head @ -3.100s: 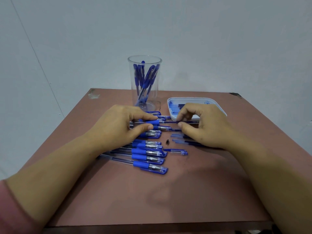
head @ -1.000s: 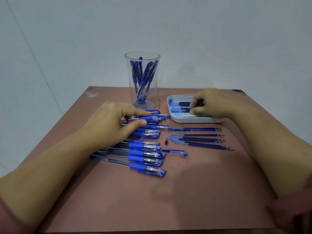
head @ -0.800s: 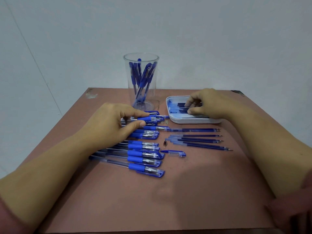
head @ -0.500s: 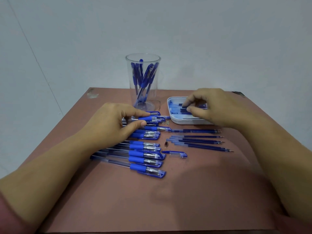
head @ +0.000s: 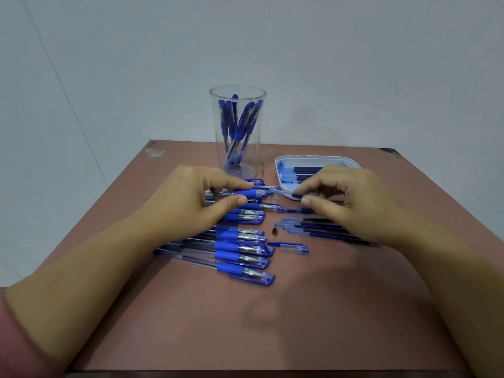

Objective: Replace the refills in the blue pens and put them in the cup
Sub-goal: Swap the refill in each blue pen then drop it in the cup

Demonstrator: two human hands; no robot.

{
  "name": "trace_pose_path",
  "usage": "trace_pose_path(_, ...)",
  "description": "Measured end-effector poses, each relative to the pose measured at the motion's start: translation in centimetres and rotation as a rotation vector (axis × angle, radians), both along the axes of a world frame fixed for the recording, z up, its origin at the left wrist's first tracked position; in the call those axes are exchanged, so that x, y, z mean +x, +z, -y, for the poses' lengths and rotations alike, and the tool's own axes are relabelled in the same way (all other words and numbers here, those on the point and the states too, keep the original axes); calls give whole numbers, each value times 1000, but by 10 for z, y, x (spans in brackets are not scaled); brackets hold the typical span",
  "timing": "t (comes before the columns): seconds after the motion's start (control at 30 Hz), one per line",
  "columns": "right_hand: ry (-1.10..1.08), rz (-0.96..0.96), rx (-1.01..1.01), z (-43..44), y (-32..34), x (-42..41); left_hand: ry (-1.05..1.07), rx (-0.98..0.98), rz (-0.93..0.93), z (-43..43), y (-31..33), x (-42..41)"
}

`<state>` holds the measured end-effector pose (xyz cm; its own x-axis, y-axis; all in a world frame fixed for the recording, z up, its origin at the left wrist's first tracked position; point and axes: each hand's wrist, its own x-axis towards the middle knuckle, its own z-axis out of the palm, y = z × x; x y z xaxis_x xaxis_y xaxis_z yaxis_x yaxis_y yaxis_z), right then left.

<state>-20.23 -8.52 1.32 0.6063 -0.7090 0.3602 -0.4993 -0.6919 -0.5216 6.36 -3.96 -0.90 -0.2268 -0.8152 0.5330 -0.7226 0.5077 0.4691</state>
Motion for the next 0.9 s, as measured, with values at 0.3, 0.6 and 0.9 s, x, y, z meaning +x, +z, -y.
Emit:
trace_pose_path(0.3, 52, 39, 34, 3, -5, 3, -1, 28, -16, 1, -1, 0)
trace_pose_path(0.6, 73, -2, -7, 5, -7, 5, 3, 51, -28, 1, -1, 0)
trace_pose_path(0.9, 116, -84, -89, 4, -11, 16, -34, -6, 107, -3, 0, -6)
